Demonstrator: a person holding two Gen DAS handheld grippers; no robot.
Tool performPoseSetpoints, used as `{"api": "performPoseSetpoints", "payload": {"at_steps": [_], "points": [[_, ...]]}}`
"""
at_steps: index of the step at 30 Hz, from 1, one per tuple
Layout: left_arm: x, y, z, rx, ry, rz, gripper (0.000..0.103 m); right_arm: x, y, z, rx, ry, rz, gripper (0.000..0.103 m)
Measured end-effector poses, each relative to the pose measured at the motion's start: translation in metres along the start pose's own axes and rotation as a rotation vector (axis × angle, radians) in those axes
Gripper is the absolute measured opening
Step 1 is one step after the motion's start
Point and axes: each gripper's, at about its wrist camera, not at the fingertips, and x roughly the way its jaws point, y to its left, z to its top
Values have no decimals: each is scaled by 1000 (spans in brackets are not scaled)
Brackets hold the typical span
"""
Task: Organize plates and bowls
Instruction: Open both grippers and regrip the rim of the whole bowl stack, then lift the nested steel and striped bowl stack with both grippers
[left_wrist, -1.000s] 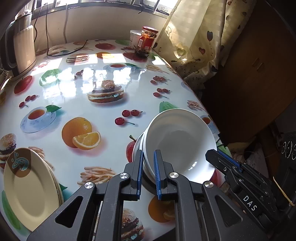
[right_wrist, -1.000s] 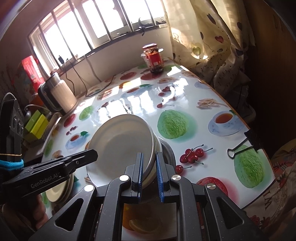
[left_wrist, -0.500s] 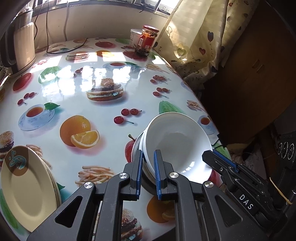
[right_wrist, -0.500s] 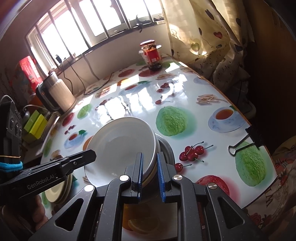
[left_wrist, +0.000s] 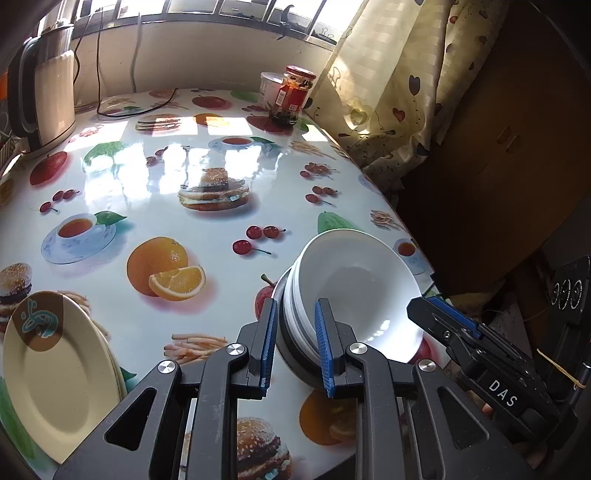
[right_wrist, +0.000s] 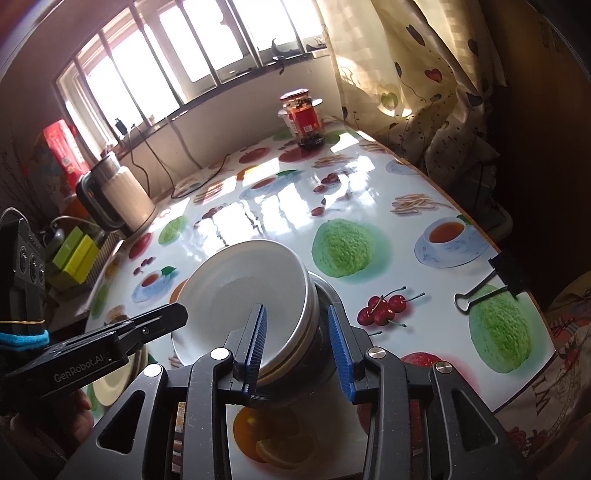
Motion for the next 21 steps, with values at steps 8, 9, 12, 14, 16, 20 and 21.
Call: {"api": "performPoseSetpoints", "payload": {"at_steps": [8, 9, 12, 14, 16, 20, 21], "points": [[-14, 1, -8, 72, -65, 110, 36, -5, -10, -4, 25, -26, -2, 43], [-15, 2, -10, 70, -70, 113, 36, -5, -11, -4, 30, -30, -3, 44], [-18, 8, -11, 60, -83, 130, 36, -6, -19, -6, 44, -33, -8, 45], [-20, 9, -13, 67, -93, 152, 36, -6, -22, -8, 54, -35, -3, 47], [-22, 10, -15, 68, -99, 160, 36, -6, -24, -9, 57, -37, 4, 48], [-22, 11, -19, 73, -104, 176, 36, -10, -25, -10, 59, -55, 11, 48], [-22, 11, -20, 76, -106, 181, 36, -12, -25, -10, 60, -61, 13, 48]]}}
